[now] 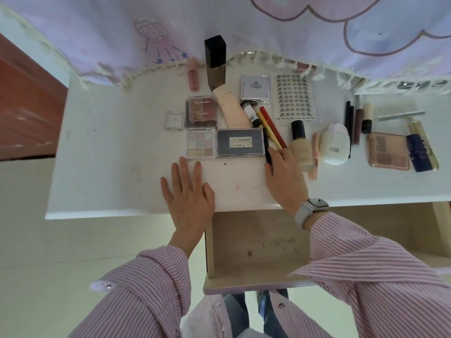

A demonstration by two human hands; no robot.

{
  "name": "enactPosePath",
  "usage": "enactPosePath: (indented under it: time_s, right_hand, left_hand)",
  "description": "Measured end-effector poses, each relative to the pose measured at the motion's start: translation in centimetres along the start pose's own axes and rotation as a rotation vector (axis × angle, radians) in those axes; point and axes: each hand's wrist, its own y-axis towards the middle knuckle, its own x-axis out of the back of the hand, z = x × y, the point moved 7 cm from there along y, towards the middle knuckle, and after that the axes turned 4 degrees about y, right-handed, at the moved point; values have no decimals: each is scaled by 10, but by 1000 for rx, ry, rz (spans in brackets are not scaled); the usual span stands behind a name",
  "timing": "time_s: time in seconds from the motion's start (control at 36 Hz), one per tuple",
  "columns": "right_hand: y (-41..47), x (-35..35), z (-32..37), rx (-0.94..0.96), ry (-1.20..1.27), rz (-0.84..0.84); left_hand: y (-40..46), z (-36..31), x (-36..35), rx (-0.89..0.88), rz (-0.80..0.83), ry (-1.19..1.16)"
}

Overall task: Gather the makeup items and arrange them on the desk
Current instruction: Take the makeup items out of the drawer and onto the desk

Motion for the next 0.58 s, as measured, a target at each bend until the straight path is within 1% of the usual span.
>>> enactPosePath:
  time_s: [0.08,0.19,0.31,0.39,0.47,0.53,0.58]
  right_hand:
    - [-5,1,1,33,-66,36]
    - [-8,-2,-1,26,-117,136]
    - [-16,10,1,37,-15,143]
    - [-37,28,5,133,59,138]
    - [-72,46,-8,236,92,146]
    - [-102,55,-28,264,85,196]
    - [-134,57,-54,281,8,291]
  left_hand:
    - [0,0,0,3,1,-3]
    - [-1,0,-2,8,21,-7]
    - [-5,0,2,56,16,-101]
    - [-22,-9,12,63,-42,-204]
    - [-57,-34,19,-17,-91,-251]
    - [-87,-56,13,-102,-61,-266]
    - [-118,-81,2,-226,-8,-259]
